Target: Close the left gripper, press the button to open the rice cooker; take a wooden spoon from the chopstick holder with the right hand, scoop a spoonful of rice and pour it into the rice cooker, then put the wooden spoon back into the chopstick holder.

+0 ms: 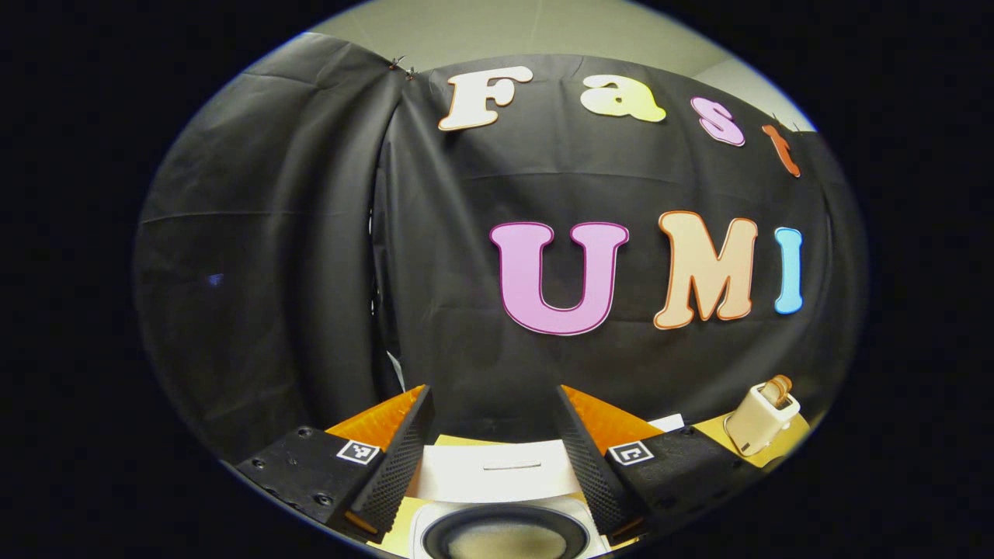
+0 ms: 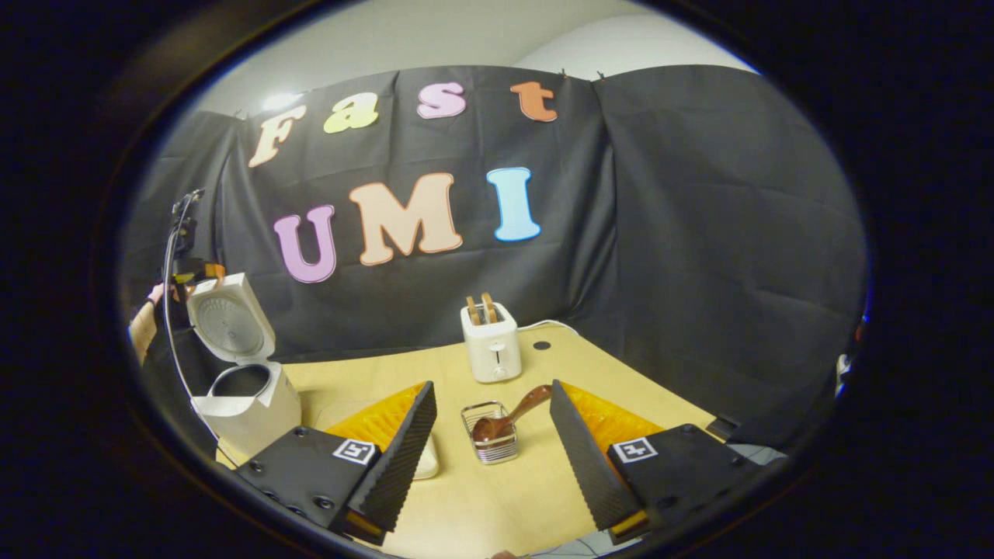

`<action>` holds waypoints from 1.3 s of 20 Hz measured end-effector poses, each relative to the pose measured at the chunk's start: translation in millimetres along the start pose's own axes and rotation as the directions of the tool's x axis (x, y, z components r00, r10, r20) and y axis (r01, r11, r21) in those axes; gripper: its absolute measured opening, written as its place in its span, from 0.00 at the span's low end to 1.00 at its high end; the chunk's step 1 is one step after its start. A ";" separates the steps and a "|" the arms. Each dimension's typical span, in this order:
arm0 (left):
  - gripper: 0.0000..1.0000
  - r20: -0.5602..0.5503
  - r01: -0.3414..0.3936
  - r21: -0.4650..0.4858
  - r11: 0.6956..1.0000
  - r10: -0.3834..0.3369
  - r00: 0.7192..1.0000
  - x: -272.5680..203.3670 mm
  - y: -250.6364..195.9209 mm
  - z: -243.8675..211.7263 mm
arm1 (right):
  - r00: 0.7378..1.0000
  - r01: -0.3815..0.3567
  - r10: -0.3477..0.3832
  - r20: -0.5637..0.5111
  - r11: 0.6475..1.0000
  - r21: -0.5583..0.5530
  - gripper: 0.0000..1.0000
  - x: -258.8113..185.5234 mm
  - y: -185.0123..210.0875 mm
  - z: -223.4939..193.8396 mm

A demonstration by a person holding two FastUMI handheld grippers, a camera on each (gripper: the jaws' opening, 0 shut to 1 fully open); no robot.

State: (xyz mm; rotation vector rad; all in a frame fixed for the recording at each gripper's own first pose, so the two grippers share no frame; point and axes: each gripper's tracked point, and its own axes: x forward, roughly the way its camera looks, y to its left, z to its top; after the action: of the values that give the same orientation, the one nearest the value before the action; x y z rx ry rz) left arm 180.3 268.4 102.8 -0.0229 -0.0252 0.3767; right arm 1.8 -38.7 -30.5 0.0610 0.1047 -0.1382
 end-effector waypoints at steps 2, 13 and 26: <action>0.90 -0.004 0.004 0.003 1.000 -0.004 1.000 -16.8 -2.1 -8.4 | 1.000 -0.009 0.009 0.000 1.000 -0.003 0.93 1.5 -0.2 0.3; 0.91 -0.112 0.034 -0.004 0.999 -0.034 0.993 -106.6 -14.7 -107.8 | 0.999 -0.040 0.040 0.001 0.999 0.002 0.96 4.9 1.0 2.6; 0.92 -0.283 0.041 0.010 0.999 -0.036 0.958 -123.5 -20.8 -217.8 | 0.998 -0.060 0.059 -0.026 0.998 -0.030 0.94 -0.9 20.8 -12.1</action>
State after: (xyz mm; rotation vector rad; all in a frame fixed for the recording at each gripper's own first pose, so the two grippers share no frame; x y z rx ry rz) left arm 79.4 199.7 -116.8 -0.0608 0.2607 0.3319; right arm 2.7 -17.2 -41.3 0.0349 0.1303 -0.0763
